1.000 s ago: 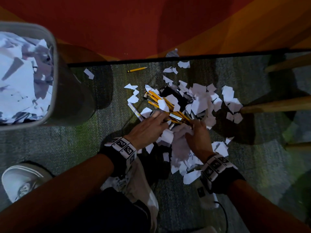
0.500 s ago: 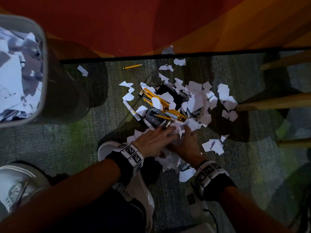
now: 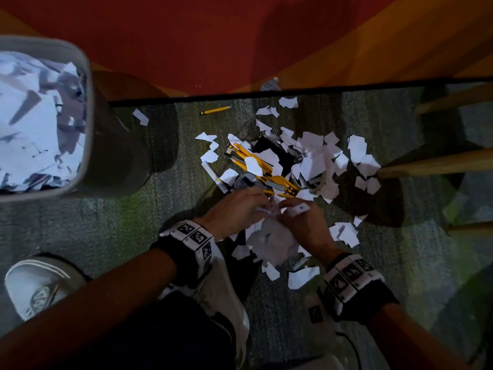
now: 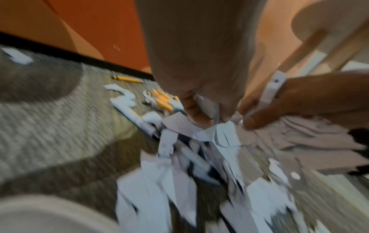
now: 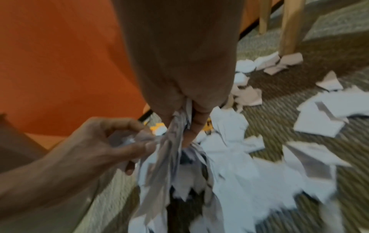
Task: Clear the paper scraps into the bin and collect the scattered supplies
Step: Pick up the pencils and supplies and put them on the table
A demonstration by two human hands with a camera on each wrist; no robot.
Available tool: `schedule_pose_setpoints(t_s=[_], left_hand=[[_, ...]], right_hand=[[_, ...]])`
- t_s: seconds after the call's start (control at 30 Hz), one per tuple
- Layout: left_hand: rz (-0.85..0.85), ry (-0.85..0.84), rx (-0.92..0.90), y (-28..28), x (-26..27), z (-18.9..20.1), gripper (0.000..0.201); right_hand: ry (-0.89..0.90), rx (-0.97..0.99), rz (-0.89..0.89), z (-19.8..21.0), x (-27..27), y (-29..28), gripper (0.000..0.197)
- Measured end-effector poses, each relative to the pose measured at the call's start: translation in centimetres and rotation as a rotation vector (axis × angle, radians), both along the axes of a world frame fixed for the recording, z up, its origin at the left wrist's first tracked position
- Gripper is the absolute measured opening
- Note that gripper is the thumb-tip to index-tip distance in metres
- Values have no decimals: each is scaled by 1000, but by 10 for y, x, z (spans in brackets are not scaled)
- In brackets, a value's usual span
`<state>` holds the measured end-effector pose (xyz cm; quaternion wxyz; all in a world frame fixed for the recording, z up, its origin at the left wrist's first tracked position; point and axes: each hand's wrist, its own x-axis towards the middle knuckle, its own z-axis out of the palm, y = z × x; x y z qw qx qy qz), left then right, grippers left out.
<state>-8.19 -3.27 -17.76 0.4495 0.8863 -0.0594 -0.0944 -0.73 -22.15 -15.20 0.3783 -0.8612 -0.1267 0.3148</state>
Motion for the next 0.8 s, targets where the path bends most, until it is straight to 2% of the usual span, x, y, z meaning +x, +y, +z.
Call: schedule_pose_setpoints(t_s=[0.1,0.2,0.4,0.63,0.8], left_hand=[[80,-61,-11,24,6,17,9],[173,-29,7,50,11,43,9],[273,-145,118,94,9,113,11],[432,-276,247,148,-7,218,8],[573,-276,401,202,-50,279,7]], right_hand=[[-12,83,-53,11,11,-5,15],[-22,155,-76,27,23,0,13],[-94,247,-33,77,44,37,11],[-130,408,65,148,49,128,7],[-172,514,164,193,30,213,22]])
